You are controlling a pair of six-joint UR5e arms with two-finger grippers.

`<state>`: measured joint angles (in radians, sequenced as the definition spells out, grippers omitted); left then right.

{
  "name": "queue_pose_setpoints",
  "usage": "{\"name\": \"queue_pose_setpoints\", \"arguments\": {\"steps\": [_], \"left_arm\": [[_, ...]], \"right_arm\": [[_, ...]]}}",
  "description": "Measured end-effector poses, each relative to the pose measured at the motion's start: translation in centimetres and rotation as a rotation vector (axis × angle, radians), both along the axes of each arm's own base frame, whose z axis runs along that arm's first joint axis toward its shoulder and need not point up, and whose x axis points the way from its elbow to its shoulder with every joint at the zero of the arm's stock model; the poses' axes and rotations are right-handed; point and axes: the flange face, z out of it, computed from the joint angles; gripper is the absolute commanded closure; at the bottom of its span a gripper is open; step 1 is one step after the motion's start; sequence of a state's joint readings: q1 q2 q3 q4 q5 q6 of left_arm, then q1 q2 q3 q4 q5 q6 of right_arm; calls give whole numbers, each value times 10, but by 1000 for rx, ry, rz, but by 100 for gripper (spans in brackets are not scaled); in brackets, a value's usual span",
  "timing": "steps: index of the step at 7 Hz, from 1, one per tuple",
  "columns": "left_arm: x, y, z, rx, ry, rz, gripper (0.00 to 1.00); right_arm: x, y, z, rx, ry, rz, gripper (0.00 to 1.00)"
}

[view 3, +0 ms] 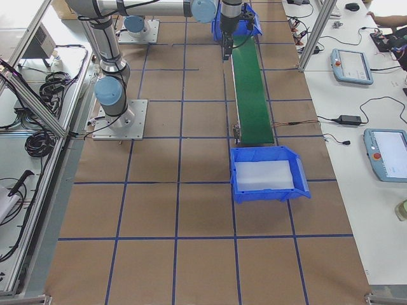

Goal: Transport two buttons from left to right
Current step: 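Move the left gripper down over the yellow-capped button in the bin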

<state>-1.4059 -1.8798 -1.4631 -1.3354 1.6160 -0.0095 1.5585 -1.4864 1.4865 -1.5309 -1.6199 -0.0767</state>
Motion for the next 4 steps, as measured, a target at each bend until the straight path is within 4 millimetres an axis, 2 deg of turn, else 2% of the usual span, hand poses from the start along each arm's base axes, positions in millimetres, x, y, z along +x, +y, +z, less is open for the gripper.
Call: {"name": "queue_pose_setpoints", "arguments": {"steps": [2, 4], "left_arm": [[7, -30, -46, 21, 35, 5, 0], [11, -47, -83, 50, 42, -2, 0]], "right_arm": [[0, 0, 0, 0, 0, 0, 0], [0, 0, 0, 1, 0, 0, 0]]}}
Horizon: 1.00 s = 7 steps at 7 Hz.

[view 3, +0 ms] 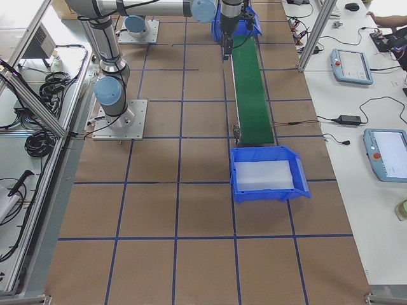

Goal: Transport two buttons from left to right
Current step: 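Move the left gripper down over the yellow-capped button in the bin, then grasp the yellow-capped button with the left gripper and lift it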

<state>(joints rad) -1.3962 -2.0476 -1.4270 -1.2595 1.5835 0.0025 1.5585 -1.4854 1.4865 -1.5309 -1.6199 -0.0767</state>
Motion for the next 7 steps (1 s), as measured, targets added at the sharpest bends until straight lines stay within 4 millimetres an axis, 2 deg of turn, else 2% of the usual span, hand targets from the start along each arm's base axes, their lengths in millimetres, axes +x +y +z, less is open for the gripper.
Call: {"name": "queue_pose_setpoints", "arguments": {"steps": [1, 2, 4, 5, 7], "left_arm": [[1, -4, -12, 9, 0, -6, 0], [2, -8, -20, 5, -1, -14, 11], [4, -20, -39, -34, -8, -53, 12], [6, -24, -47, -42, -10, -71, 18], [15, -28, -60, -40, -8, -104, 18]], "right_arm": [[0, 0, 0, 0, 0, 0, 0], [0, 0, 0, 0, 0, 0, 0], [0, 0, 0, 0, 0, 0, 0], [0, 0, 0, -1, 0, 1, 0], [0, 0, 1, -1, 0, 1, 0]]}}
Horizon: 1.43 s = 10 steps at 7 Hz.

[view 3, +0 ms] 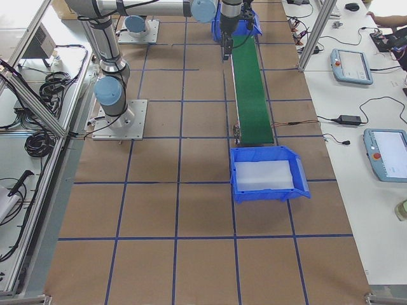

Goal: Transport two buttons from left to right
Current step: 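Grasp the yellow-capped button with the left gripper and lift it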

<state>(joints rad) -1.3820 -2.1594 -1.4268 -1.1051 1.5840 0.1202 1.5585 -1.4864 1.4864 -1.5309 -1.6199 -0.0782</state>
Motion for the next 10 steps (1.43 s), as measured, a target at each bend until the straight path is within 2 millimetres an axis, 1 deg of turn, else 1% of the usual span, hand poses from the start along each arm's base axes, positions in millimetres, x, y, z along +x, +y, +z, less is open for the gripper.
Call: {"name": "queue_pose_setpoints", "arguments": {"steps": [1, 3, 4, 5, 7, 9, 10], "left_arm": [[5, 1, -5, 2, 2, -6, 18], [8, 3, -18, 18, 6, -11, 18], [8, 3, -23, 27, 8, -13, 25], [8, 3, -27, 32, 10, -15, 38], [6, 3, -36, 46, 13, -21, 56], [4, 2, -35, 47, 5, -25, 59], [2, -1, -27, 38, 1, -24, 59]], "right_arm": [[0, 0, 0, 0, 0, 0, 0], [0, 0, 0, 1, 0, 0, 0], [0, 0, 0, 1, 0, 0, 0], [0, 0, 0, 1, 0, 0, 0], [0, 0, 0, 1, 0, 0, 0], [0, 0, 0, 1, 0, 0, 0], [0, 0, 0, 1, 0, 0, 0]]}}
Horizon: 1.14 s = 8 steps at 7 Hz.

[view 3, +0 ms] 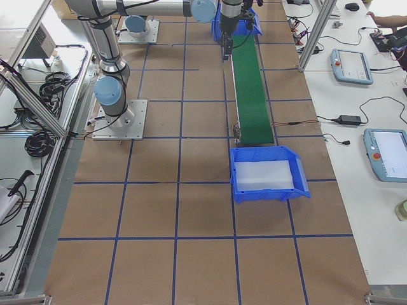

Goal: Transport two buttons from left to right
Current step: 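Grasp the yellow-capped button with the left gripper and lift it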

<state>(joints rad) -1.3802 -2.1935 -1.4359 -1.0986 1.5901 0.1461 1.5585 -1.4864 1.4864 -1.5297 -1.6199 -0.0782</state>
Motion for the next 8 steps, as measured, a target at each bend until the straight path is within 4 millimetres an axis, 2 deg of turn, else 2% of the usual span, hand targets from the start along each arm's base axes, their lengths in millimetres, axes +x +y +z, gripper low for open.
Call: {"name": "queue_pose_setpoints", "arguments": {"steps": [1, 3, 5, 6, 7, 8], "left_arm": [[-3, -1, 12, -18, -3, 3, 60], [-6, 0, 60, -78, -11, 7, 60], [-14, 10, 130, -87, -15, 38, 60], [-20, 14, 167, -78, -13, 62, 56], [-25, 15, 186, -65, -12, 74, 40], [-27, 13, 181, -50, -10, 74, 15]], "right_arm": [[0, 0, 0, 0, 0, 0, 0], [0, 0, 0, 0, 0, 0, 0], [0, 0, 0, 0, 0, 0, 0], [0, 0, 0, 0, 0, 0, 0], [0, 0, 0, 0, 0, 0, 0], [0, 0, 0, 0, -1, 0, 0]]}}
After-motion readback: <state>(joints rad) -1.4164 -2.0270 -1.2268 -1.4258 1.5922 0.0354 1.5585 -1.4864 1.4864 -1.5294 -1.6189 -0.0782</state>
